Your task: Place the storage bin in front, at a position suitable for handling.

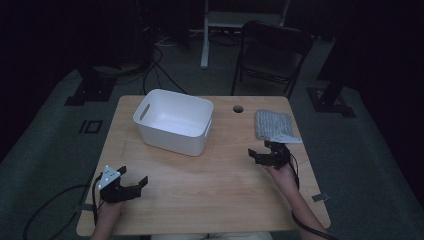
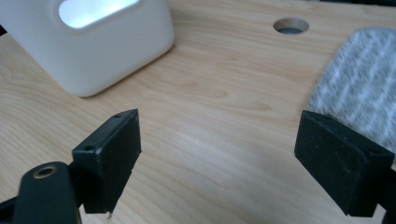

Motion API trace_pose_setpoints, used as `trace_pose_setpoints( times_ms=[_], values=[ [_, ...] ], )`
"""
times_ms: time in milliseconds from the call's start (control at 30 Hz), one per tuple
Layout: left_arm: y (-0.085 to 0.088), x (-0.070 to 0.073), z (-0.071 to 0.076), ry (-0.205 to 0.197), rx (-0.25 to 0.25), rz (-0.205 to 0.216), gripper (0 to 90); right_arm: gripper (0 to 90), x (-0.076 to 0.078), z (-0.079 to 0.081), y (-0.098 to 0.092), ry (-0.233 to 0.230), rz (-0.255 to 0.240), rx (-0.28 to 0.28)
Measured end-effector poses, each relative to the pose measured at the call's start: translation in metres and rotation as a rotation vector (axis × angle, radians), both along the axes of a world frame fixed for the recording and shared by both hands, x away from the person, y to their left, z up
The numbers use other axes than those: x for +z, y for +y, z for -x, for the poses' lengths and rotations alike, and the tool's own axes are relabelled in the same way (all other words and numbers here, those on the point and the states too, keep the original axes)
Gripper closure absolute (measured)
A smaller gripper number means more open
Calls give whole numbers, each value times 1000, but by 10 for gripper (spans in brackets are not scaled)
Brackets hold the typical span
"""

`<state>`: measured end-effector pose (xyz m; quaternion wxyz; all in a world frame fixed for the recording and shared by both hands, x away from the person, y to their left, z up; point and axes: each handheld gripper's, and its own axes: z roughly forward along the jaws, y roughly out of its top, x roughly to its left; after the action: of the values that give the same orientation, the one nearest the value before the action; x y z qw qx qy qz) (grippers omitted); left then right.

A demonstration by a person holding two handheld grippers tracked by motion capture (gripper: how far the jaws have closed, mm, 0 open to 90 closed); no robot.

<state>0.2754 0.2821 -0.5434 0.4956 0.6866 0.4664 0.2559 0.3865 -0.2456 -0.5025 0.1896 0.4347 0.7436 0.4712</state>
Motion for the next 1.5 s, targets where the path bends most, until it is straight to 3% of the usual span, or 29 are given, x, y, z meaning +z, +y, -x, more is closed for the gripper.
trace_pose_setpoints(
  times_ms=[300, 733, 1100, 1500],
  values=[
    [0, 0, 0, 0, -7, 0, 12, 142, 14, -12, 13, -23, -1, 16],
    [-1, 1, 0, -2, -9, 4, 12, 142, 45, -37, 39, -67, -14, 41],
    [-1, 2, 0, 1, -17, 9, 11, 142, 66, -58, 71, -86, -17, 73],
    [-1, 3, 1, -7, -25, 25, 12, 142, 76, -87, 106, -55, -32, 88]
  ],
)
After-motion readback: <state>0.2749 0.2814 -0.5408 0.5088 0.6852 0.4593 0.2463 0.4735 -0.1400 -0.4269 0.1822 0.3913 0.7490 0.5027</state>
